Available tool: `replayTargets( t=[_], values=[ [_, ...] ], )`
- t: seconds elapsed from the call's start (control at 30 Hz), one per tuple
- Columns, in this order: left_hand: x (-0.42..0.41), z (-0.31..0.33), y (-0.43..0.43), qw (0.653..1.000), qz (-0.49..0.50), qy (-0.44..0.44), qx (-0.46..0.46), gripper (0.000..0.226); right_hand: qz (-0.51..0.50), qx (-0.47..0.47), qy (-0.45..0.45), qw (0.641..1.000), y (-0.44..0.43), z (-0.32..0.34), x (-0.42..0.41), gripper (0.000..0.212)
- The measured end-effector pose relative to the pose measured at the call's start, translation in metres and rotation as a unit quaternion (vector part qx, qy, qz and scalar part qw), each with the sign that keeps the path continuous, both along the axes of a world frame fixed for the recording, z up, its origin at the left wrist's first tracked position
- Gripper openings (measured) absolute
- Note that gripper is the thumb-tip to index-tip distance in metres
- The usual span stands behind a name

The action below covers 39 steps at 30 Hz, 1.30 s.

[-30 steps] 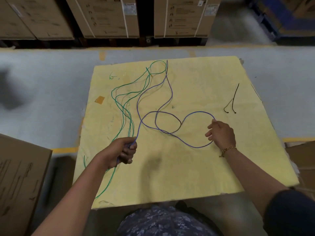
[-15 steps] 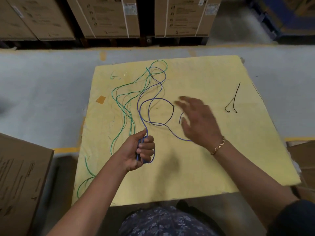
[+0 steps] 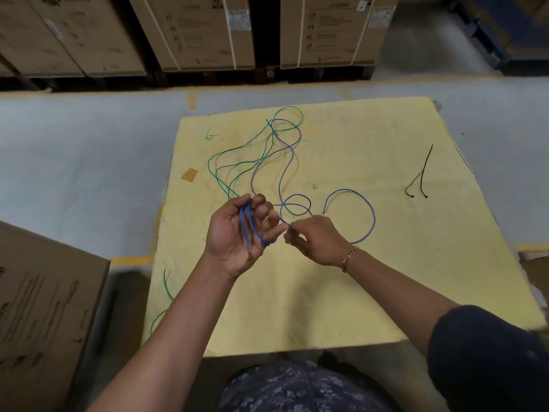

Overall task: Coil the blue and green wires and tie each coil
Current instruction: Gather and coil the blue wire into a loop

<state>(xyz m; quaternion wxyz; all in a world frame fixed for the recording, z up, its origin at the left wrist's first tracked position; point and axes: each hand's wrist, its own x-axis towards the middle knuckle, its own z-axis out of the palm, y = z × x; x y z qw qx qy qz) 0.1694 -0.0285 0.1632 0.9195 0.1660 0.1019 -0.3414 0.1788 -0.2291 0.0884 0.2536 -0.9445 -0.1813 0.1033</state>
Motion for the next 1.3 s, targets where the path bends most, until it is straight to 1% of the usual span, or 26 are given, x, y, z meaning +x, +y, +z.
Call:
replayTargets(
  t=[0.07,0.13,0.2,0.27,0.37,0.4,0.47,0.57,0.63,0.73,0.8,0.83,0.87,0.9,0.97,1.03,1.1,1.13,1.17,1.23,1.3],
  values=[
    [0.0,0.002,0.0,0.999,0.045,-0.013,0.015,0.031,-0.005,0.024,0.064,0.998,0.005,-0.007,-0.014,0.03],
    [0.001,0.005,-0.003,0.998,0.045,-0.038,0.0,0.03,0.004,0.044,0.156,0.987,0.013,-0.013,-0.028,0.021],
    [0.005,0.004,-0.003,0.997,0.05,-0.058,0.015,0.025,0.007,0.065,0.232,0.971,0.018,-0.015,-0.042,0.022],
    [0.011,-0.001,-0.002,0.993,0.056,-0.076,0.068,0.021,-0.013,0.08,0.259,0.963,0.017,-0.015,-0.053,0.025],
    [0.018,-0.016,0.006,0.971,0.044,-0.11,0.209,0.024,-0.036,0.1,0.25,0.963,0.008,0.001,-0.06,0.028],
    [0.02,-0.023,0.009,0.958,0.034,-0.118,0.258,0.026,-0.029,0.091,0.234,0.968,0.006,0.01,-0.059,0.03],
    [0.019,-0.028,0.012,0.937,0.005,-0.133,0.323,0.03,0.01,0.051,0.197,0.979,0.001,0.033,-0.055,0.033],
    [0.009,-0.023,0.002,0.907,-0.085,-0.169,0.376,0.032,0.083,-0.027,0.16,0.983,0.002,0.068,-0.044,0.031],
    [0.002,-0.023,-0.01,0.874,-0.155,-0.212,0.408,0.035,0.119,-0.057,0.135,0.982,0.006,0.087,-0.037,0.027],
    [-0.004,-0.02,-0.024,0.82,-0.194,-0.288,0.456,0.035,0.137,-0.047,0.115,0.983,0.008,0.103,-0.025,0.017],
    [-0.006,-0.016,-0.026,0.773,-0.21,-0.343,0.49,0.037,0.12,-0.027,0.109,0.986,0.003,0.11,-0.015,0.012],
    [-0.006,-0.015,-0.025,0.763,-0.214,-0.352,0.498,0.041,0.106,-0.01,0.11,0.988,-0.002,0.112,-0.01,0.01],
    [-0.007,-0.016,-0.024,0.771,-0.22,-0.336,0.495,0.043,0.091,0.012,0.115,0.989,-0.008,0.114,-0.004,0.009],
    [-0.007,-0.018,-0.022,0.791,-0.227,-0.304,0.48,0.045,0.076,0.04,0.121,0.989,-0.013,0.115,0.002,0.008],
    [-0.007,-0.02,-0.019,0.845,-0.236,-0.236,0.418,0.05,0.049,0.103,0.13,0.985,-0.022,0.117,0.012,0.008],
    [-0.008,-0.014,-0.019,0.898,-0.235,-0.181,0.324,0.049,0.013,0.174,0.141,0.974,-0.026,0.114,0.018,0.015],
    [-0.008,-0.008,-0.017,0.947,-0.213,-0.133,0.201,0.042,-0.035,0.241,0.147,0.959,-0.026,0.105,0.018,0.022],
    [-0.007,-0.007,-0.015,0.965,-0.2,-0.108,0.132,0.041,-0.064,0.267,0.146,0.95,-0.025,0.098,0.018,0.026],
    [-0.006,-0.006,-0.012,0.976,-0.188,-0.09,0.067,0.04,-0.095,0.288,0.148,0.941,-0.023,0.09,0.016,0.028],
    [-0.003,-0.003,-0.007,0.983,-0.168,-0.075,-0.027,0.04,-0.149,0.313,0.165,0.923,-0.02,0.068,0.01,0.03],
    [0.001,0.001,-0.004,0.985,-0.138,-0.072,-0.074,0.037,-0.159,0.304,0.199,0.918,-0.014,0.041,-0.001,0.031]
  ],
)
